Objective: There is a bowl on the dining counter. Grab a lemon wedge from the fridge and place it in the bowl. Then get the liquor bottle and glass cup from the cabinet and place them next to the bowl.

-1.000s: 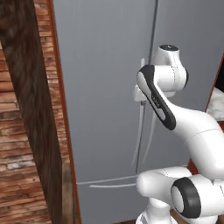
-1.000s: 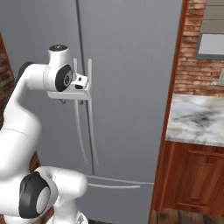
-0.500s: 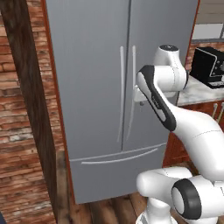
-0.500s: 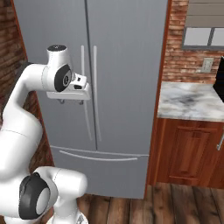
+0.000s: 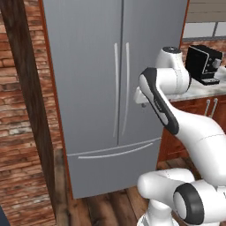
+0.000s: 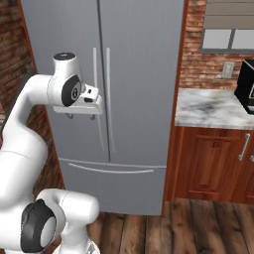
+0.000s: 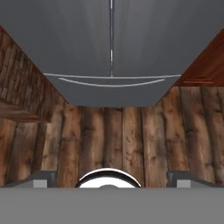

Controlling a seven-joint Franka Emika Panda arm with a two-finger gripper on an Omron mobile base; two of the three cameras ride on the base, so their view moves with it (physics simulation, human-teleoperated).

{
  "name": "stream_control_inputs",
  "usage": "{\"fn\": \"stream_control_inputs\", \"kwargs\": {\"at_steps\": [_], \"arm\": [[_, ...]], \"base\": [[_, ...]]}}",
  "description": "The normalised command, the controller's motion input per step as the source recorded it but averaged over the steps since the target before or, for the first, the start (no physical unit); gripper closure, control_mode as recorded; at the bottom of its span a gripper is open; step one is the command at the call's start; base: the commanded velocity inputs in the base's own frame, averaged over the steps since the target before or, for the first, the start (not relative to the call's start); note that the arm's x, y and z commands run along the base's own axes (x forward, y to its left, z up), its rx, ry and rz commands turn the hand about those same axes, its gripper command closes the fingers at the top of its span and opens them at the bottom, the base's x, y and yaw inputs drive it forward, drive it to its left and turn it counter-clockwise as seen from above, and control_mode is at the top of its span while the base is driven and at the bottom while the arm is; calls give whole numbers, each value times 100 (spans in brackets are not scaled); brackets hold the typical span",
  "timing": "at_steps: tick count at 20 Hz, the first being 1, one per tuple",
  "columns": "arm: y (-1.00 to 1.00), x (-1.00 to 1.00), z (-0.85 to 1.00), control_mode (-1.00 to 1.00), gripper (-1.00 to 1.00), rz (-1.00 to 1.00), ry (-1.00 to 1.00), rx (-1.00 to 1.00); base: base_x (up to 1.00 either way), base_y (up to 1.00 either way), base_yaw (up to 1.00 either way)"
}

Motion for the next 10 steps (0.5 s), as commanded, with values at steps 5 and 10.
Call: {"fn": "stream_control_inputs", "kwargs": {"at_steps": [5,10], "arm": [[8,0,10,-100,-100,0,-25,-6],[24,0,17,-100,-100,0,-53,-10]], "base": [[0,0,0],[0,0,0]]}}
